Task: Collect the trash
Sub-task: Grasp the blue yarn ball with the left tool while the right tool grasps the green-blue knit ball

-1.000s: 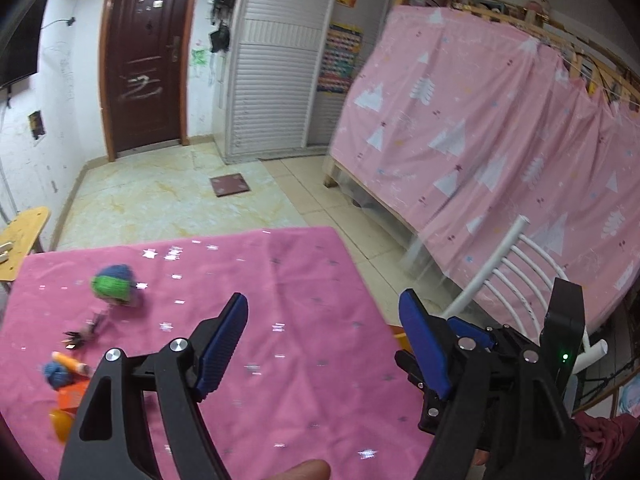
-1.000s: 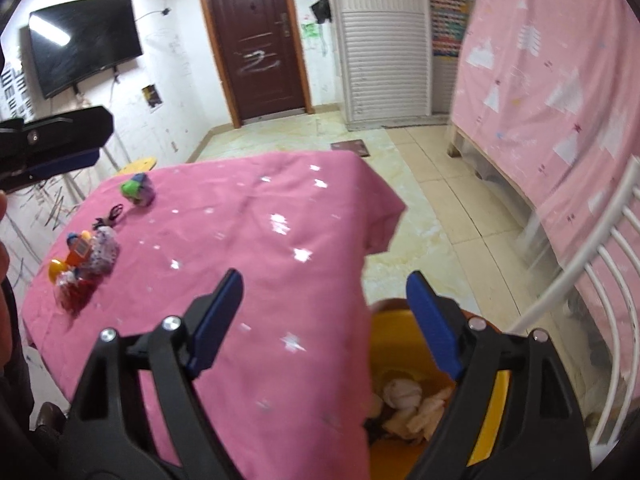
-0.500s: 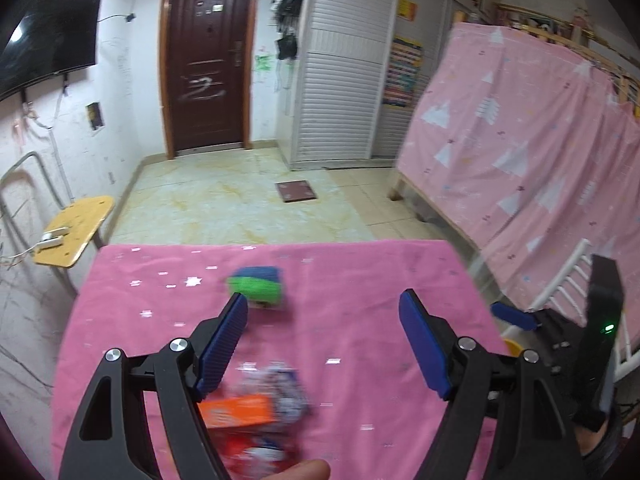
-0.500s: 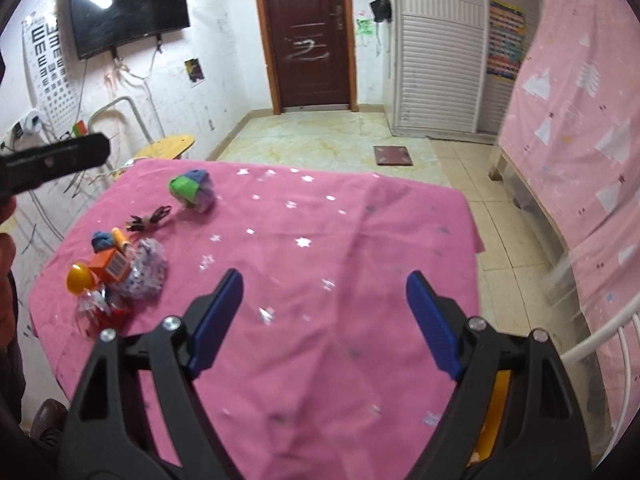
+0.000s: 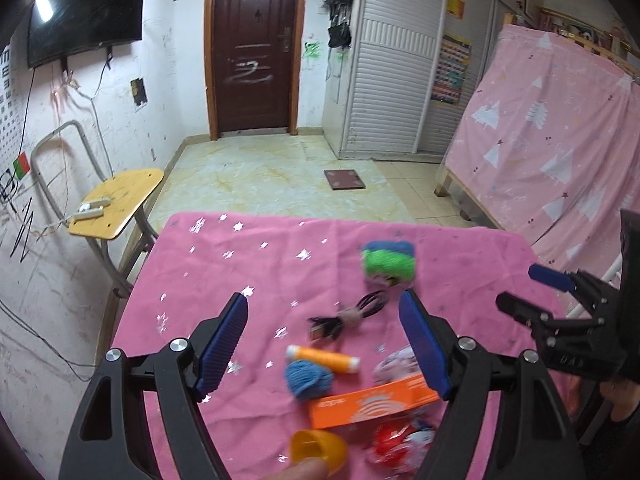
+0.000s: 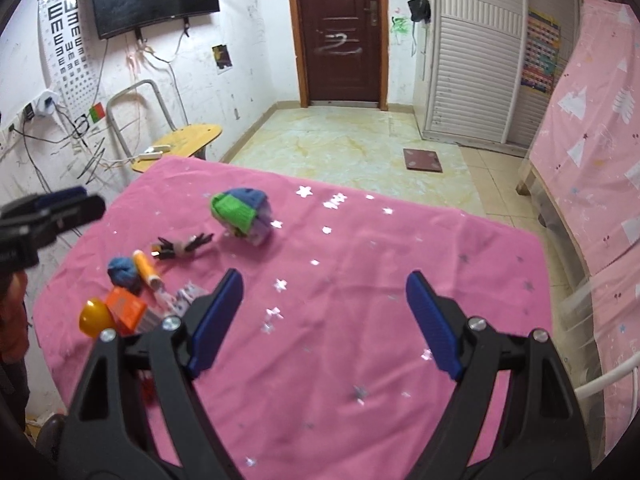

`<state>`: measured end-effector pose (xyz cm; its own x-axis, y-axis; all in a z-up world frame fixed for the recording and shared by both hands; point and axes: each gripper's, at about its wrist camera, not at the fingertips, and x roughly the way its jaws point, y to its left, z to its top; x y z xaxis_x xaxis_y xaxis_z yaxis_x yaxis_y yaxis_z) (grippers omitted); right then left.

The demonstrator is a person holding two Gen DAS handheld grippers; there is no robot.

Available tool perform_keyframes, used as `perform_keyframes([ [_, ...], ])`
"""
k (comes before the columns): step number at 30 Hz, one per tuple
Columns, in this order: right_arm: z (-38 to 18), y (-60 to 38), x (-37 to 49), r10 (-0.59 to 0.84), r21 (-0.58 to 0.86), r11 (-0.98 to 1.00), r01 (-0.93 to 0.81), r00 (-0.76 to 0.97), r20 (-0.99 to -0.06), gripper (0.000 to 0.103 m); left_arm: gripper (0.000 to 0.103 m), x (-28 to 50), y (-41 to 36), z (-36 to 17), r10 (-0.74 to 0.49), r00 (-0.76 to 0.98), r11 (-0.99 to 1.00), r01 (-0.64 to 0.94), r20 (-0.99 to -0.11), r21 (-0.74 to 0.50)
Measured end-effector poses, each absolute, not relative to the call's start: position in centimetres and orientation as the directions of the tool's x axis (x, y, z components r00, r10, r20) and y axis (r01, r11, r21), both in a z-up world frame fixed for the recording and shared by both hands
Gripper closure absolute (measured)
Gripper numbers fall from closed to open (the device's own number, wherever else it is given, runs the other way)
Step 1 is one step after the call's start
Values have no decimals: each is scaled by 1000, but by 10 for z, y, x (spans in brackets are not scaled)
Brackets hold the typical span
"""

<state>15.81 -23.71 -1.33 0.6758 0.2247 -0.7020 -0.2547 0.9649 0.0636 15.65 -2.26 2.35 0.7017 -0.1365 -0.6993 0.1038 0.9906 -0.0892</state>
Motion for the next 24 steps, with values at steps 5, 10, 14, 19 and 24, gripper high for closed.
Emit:
perform_keyframes([
  [5,-16,-217,171,235,54,958,-282,661,-713,23,32,158,-5,2,-148,665,989,81,-732,-126],
  [10,-17,-202,183,244,51,953,-300,654,-716,23,38,157,1,-19,-176,624,984,82,-762,-160],
  [14,-20,-190,194,255,53,948,-314,647,-718,18,47,160,1,-36,-194,587,980,85,-786,-178],
  [19,-23,-176,206,266,55,942,-331,638,-723,18,54,166,0,-51,-211,555,977,90,-805,-194],
  [24,-28,-166,221,277,64,937,-343,622,-732,18,66,170,-7,-58,-224,543,975,121,-809,-189],
])
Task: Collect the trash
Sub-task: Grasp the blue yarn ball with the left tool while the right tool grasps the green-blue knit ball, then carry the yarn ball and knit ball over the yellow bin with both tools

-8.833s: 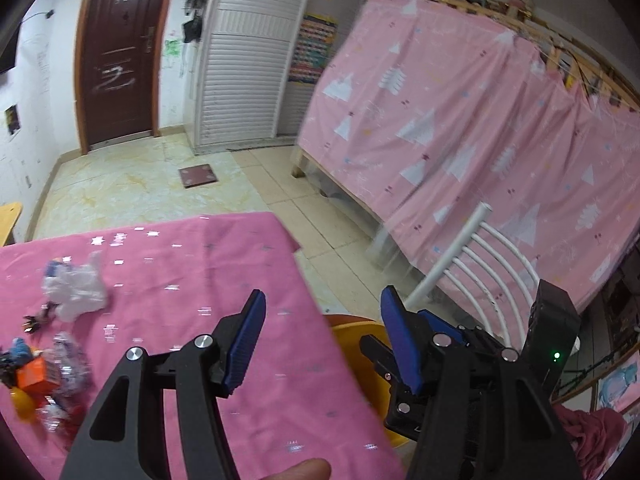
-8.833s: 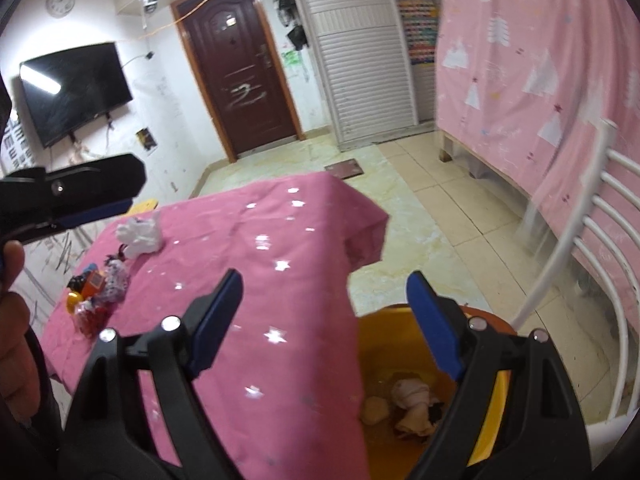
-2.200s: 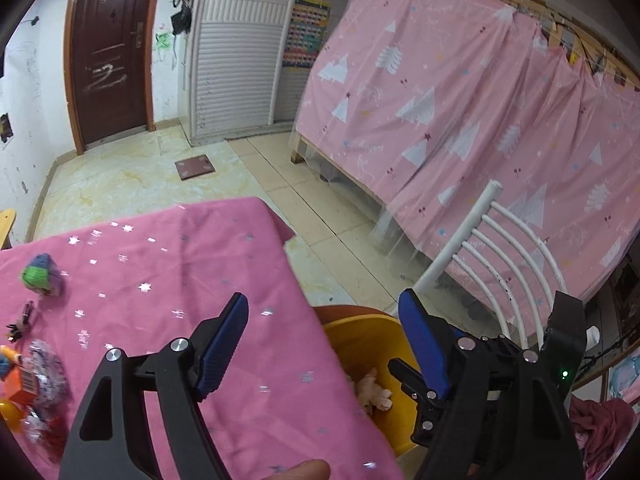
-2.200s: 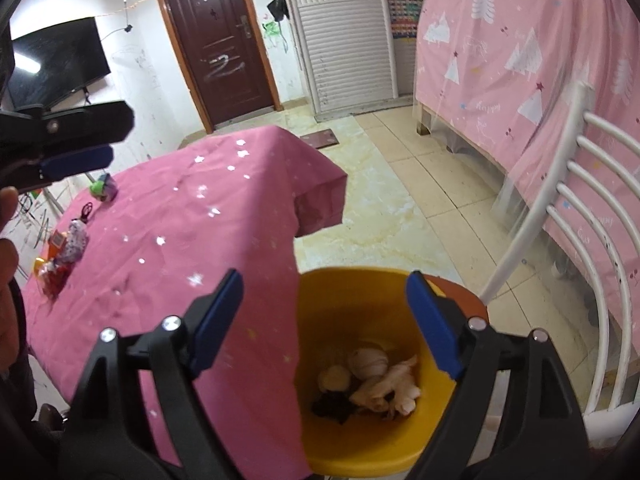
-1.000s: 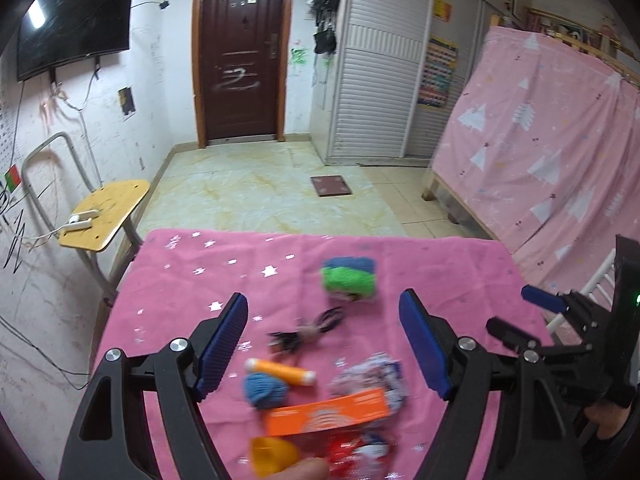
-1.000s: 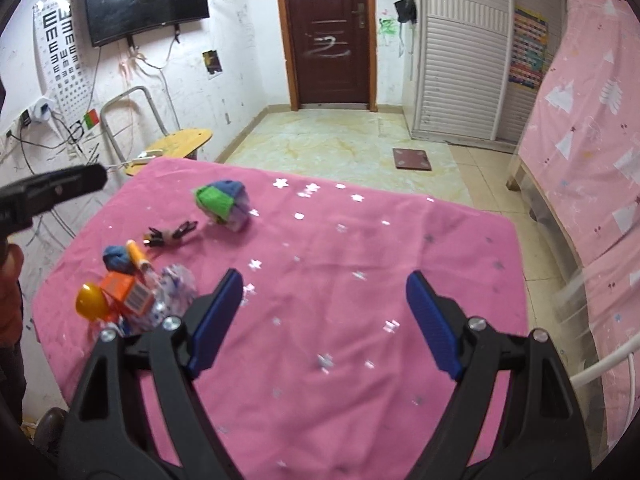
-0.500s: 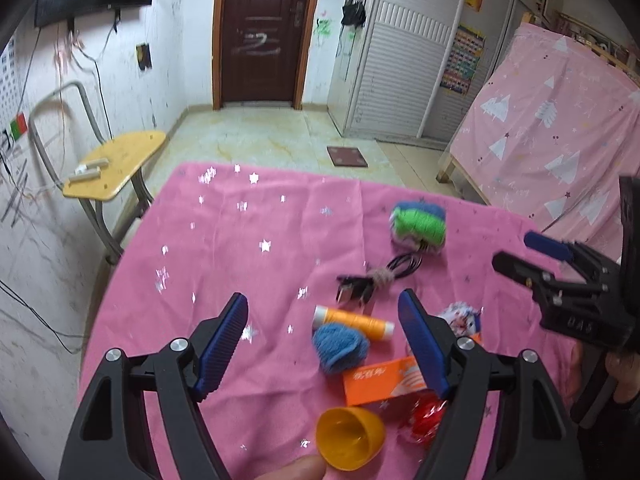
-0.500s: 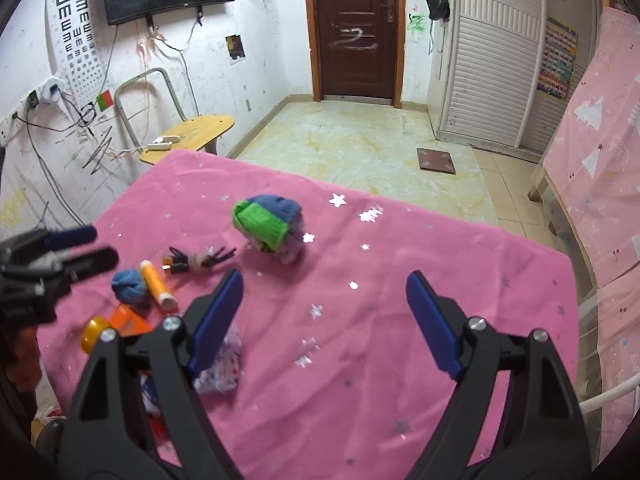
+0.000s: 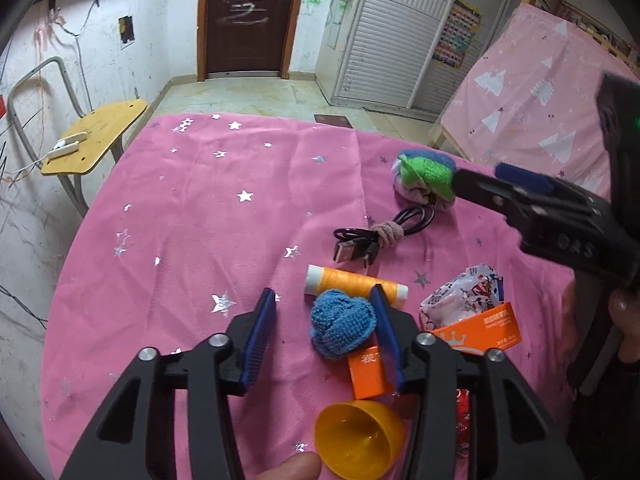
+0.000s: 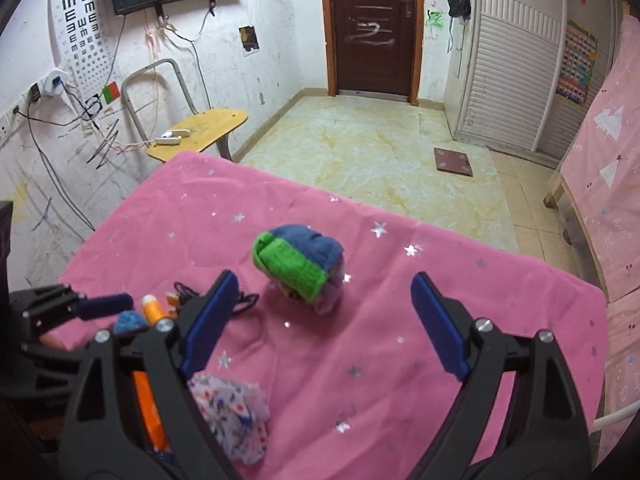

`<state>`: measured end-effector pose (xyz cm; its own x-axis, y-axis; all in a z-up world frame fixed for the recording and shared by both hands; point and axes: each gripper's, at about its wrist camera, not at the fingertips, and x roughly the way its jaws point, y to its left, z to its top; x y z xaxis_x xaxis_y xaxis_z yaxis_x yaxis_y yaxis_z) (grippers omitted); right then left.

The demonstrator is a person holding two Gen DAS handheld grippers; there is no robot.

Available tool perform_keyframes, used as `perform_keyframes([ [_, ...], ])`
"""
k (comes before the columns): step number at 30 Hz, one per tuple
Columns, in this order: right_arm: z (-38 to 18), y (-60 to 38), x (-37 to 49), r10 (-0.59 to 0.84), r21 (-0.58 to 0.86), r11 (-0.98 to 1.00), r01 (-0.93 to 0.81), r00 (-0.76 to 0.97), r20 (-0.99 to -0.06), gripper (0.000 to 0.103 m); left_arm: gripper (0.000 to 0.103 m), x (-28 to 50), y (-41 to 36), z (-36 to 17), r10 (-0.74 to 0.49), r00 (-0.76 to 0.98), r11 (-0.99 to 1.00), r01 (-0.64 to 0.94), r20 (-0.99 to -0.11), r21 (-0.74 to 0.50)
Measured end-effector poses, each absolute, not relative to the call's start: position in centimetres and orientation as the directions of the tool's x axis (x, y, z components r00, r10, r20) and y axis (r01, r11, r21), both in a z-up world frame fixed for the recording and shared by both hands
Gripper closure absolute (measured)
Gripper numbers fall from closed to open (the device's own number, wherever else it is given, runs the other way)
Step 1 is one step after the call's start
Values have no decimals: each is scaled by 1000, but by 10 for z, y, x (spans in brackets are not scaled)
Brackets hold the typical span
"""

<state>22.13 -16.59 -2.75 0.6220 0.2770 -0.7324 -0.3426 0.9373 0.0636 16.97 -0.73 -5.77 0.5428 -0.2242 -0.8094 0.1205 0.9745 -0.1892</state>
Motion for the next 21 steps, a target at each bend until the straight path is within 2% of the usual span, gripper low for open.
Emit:
perform_keyframes([
  [2,-29,-162,227,281,68,936,-346,615,-737,18,78,169,-10,-59,-225,543,974,131,-809,-183],
  [4,-32,-158,233,285,72,934,-349,608,-741,18,85,168,-13,-59,-217,546,976,139,-809,-167],
  [12,-45,-146,249,298,93,928,-360,573,-763,19,86,164,-5,-54,-210,566,978,124,-797,-170],
  [21,-57,-139,255,288,92,928,-360,541,-790,64,86,158,13,-40,-181,603,983,88,-777,-161],
])
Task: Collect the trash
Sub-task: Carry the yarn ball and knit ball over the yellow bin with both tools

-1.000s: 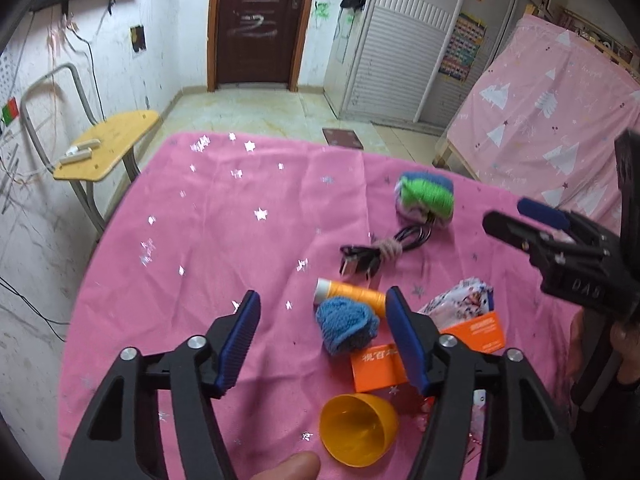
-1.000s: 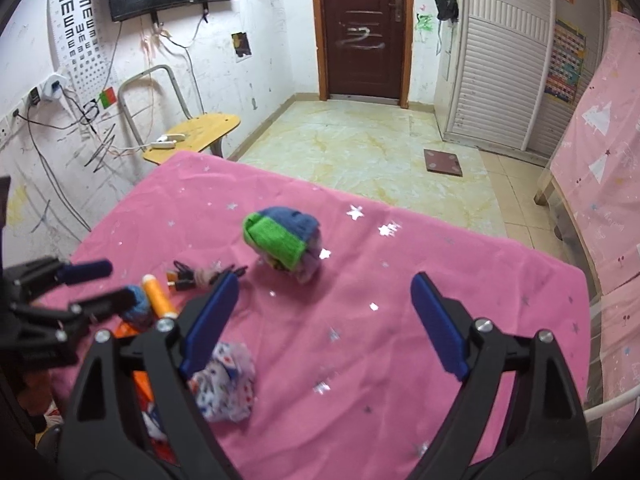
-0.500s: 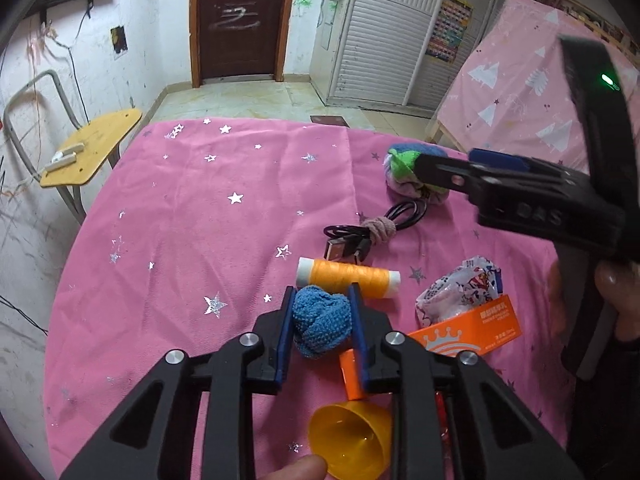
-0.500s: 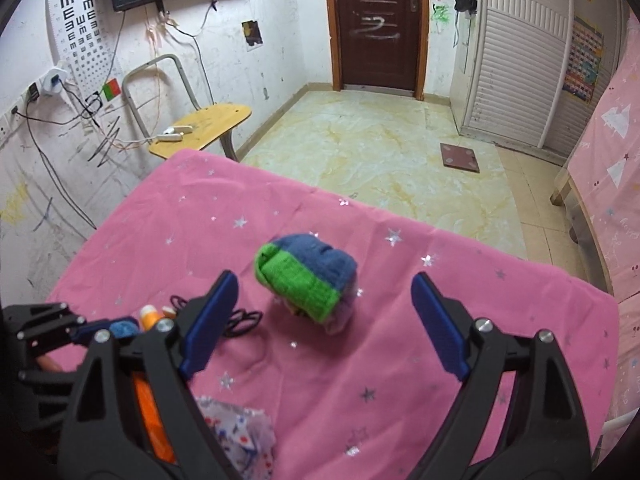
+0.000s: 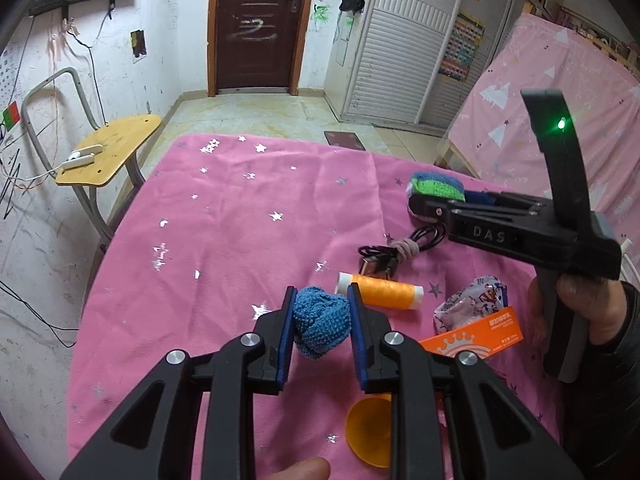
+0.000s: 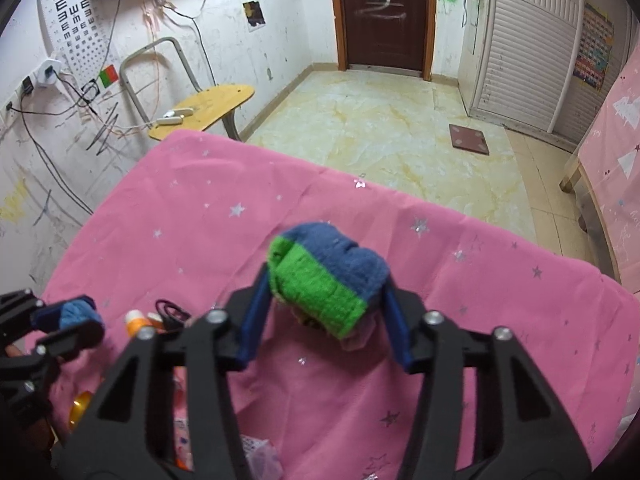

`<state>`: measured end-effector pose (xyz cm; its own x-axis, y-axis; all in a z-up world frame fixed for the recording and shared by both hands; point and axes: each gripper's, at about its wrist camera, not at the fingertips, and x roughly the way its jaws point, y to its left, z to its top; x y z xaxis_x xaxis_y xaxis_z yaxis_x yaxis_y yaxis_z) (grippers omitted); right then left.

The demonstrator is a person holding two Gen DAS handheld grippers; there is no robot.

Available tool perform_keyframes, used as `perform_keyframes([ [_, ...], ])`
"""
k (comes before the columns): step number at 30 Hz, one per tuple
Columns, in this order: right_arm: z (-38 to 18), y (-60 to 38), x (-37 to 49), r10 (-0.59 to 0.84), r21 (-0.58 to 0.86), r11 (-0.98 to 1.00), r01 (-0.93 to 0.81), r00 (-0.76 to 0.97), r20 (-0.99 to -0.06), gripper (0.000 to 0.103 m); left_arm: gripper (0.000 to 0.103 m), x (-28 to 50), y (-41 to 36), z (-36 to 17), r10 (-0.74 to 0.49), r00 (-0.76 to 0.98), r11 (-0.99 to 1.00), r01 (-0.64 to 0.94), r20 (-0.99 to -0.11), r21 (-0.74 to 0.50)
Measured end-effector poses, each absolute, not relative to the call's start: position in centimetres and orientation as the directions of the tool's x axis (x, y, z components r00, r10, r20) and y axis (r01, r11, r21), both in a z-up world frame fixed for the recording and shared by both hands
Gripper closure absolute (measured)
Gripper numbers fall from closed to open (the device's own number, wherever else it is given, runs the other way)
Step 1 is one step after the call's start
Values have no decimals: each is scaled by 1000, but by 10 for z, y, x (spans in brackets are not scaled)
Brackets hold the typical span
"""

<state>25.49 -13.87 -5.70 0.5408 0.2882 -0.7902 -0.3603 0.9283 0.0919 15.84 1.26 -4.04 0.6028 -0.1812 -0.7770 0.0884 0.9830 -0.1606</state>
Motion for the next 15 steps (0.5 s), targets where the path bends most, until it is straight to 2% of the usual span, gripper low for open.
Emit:
perform_keyframes([
  [2,-55,-139,253,284,84,930,-358,551,-785,77,86,156,13,-37,-175,610,984,84,-773,-157],
  [15,-30,-146,231,279,52,930,-363,610,-741,78,86,141,9,-9,-146,658,989,75,-738,-129],
])
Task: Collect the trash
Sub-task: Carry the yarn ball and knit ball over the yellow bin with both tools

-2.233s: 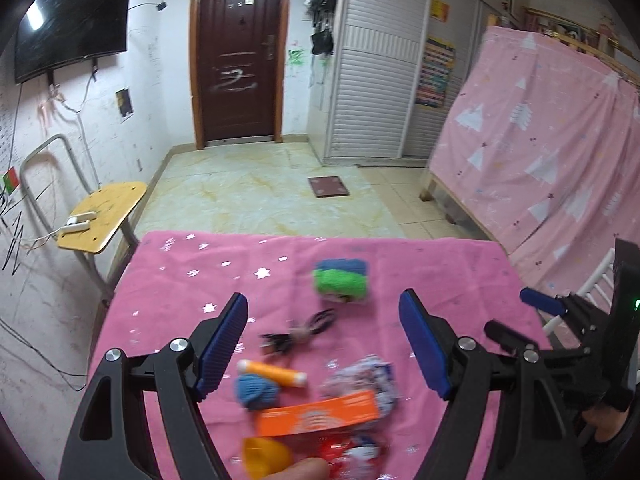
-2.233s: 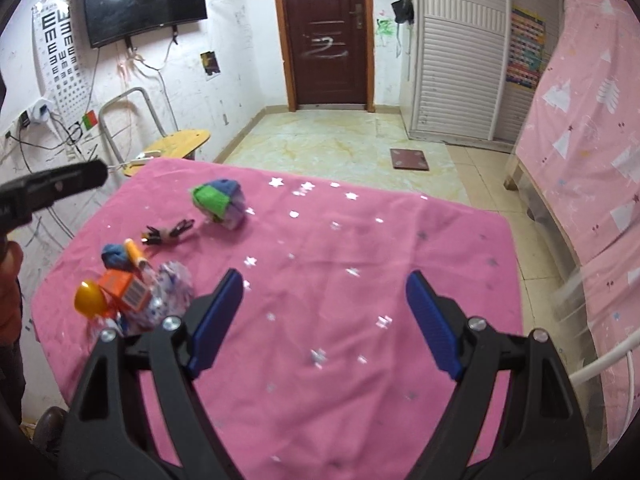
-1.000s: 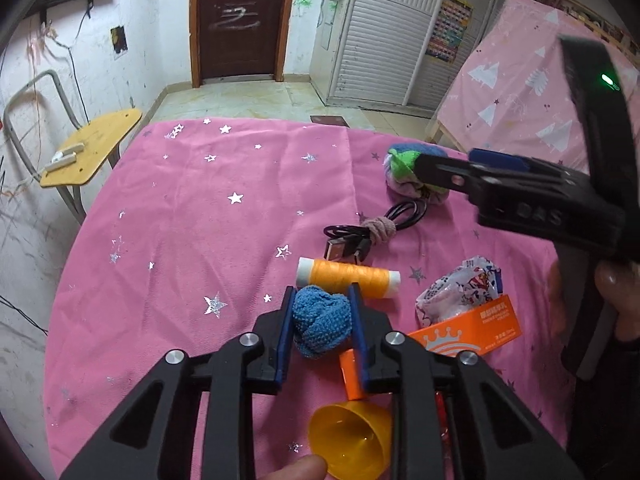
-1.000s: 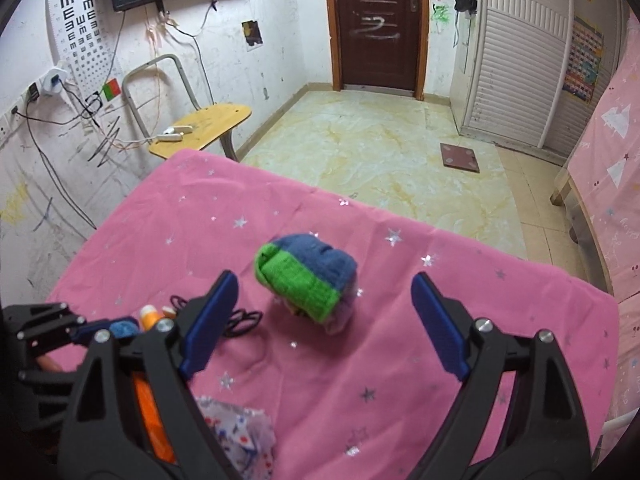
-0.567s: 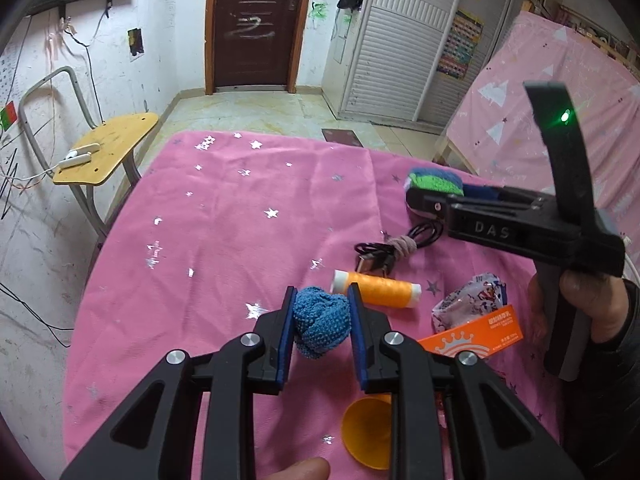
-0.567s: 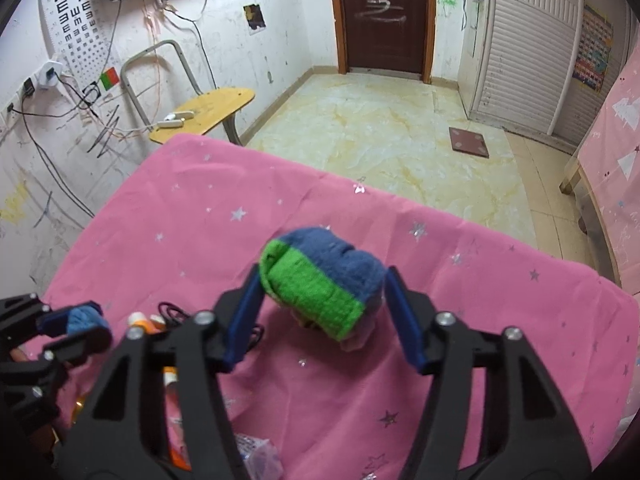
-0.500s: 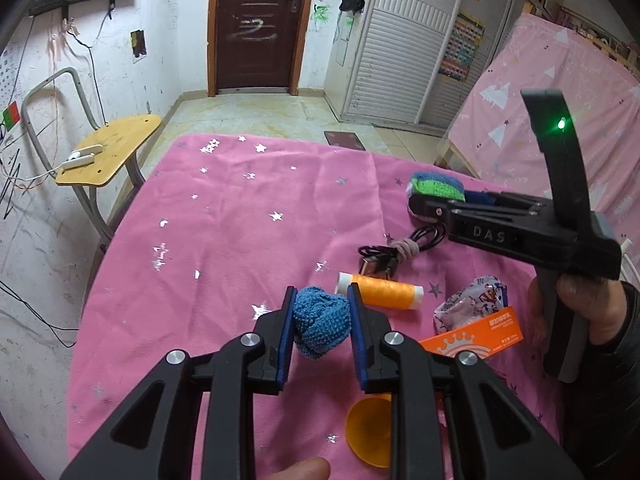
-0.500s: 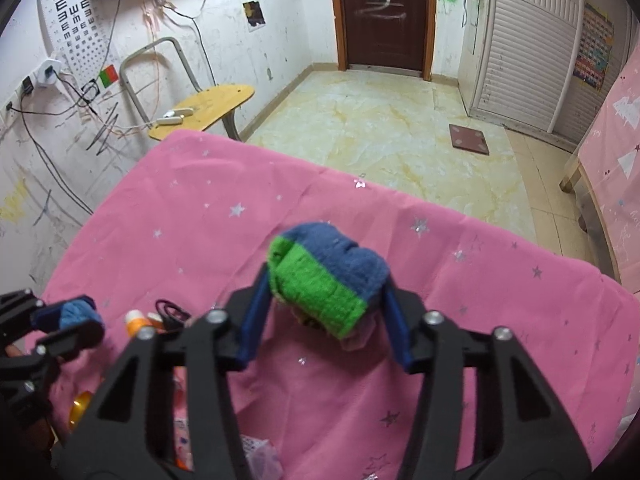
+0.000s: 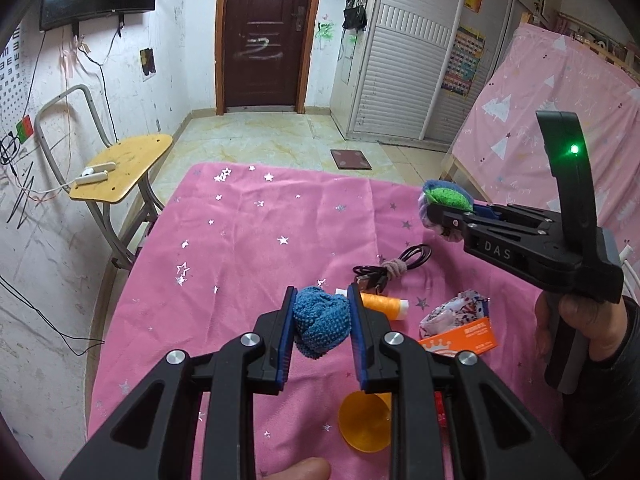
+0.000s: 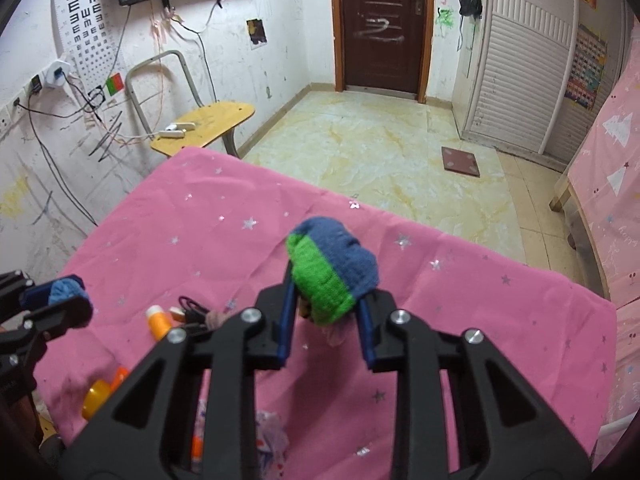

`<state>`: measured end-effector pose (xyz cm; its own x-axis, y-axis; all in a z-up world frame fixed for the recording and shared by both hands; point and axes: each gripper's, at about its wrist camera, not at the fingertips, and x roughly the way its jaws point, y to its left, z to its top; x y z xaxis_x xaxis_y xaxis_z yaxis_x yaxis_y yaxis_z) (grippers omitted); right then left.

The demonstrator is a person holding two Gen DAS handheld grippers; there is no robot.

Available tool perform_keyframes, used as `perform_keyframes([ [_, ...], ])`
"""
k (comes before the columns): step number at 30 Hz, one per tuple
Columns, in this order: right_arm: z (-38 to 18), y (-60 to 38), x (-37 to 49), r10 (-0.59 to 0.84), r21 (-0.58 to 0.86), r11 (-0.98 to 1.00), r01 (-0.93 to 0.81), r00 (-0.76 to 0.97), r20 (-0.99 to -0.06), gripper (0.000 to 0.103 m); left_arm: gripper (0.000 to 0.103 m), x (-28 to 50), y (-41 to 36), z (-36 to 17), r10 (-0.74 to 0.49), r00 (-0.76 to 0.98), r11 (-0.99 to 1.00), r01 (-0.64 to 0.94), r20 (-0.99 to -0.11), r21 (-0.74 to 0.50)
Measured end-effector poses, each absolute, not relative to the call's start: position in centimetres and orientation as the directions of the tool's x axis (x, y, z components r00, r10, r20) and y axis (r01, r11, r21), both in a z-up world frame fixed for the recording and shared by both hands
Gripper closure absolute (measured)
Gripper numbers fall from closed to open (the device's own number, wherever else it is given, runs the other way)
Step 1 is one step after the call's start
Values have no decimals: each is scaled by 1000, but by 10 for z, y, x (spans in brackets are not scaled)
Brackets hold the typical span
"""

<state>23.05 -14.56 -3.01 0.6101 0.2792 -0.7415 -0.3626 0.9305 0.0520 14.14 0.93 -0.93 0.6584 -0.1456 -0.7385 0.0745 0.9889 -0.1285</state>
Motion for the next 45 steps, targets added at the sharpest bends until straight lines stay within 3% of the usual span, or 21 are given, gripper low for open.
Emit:
perform_keyframes([
  [22,9,-258,160,235,106,970,-219,732,-639,78,86,100,-67,33,-172,714,982,181,-678,-58],
  [45,-2,-449,43,45,185,980,79,808,-587,78,86,65,-263,34,-332,634,893,450,-698,-16],
])
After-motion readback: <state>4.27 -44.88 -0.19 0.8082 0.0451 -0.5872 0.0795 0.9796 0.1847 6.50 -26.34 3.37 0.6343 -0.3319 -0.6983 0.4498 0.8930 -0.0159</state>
